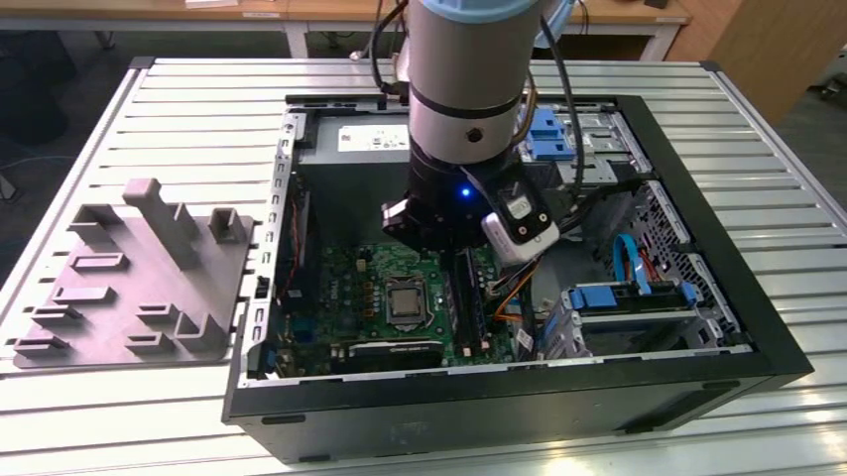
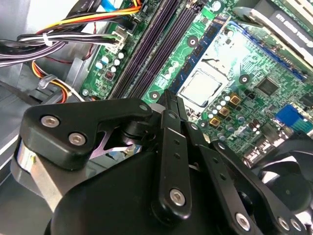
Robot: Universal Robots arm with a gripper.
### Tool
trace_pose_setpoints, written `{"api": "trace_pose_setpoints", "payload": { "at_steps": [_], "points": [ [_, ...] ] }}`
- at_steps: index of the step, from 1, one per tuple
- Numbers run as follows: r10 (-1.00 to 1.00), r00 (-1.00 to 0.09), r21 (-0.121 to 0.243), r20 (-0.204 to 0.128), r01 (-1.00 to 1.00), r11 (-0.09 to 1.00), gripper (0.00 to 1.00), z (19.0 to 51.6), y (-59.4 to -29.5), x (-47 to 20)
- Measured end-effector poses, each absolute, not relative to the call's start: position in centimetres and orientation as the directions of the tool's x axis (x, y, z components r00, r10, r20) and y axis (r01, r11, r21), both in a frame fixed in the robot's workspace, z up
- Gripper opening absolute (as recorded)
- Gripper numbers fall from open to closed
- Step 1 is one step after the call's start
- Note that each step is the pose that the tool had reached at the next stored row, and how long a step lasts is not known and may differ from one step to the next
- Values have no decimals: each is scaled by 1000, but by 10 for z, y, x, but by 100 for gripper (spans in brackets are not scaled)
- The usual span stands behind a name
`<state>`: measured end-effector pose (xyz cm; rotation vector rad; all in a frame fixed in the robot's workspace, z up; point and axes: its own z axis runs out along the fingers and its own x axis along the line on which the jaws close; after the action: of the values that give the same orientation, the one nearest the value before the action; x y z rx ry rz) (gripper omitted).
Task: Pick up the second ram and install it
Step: 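Insert the second ram into the second slot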
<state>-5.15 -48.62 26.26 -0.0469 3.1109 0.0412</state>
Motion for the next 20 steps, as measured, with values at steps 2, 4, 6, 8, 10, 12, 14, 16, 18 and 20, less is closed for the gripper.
{"api": "trace_pose_setpoints", "payload": {
  "at_steps": [2,4,6,8,10,12,14,16,18,20],
  "points": [
    [-30,-999,26,-31,-31,999,12,261,-486,-52],
    [-30,-999,27,-31,-31,999,12,261,-486,-52],
    [-30,-999,27,-31,-30,999,12,261,-486,-52],
    [-30,-999,27,-31,-30,999,12,260,-486,-52],
    [-30,-999,28,-31,-30,999,12,260,-486,-52],
    [-30,-999,27,-32,-31,999,12,257,-486,-51],
    [-30,-999,27,-32,-31,999,12,256,-486,-51],
    [-30,-999,27,-32,-31,999,12,255,-486,-52],
    [-30,-999,27,-32,-31,999,12,255,-486,-52],
    [-30,-999,27,-32,-31,999,12,255,-486,-52]
  ]
}}
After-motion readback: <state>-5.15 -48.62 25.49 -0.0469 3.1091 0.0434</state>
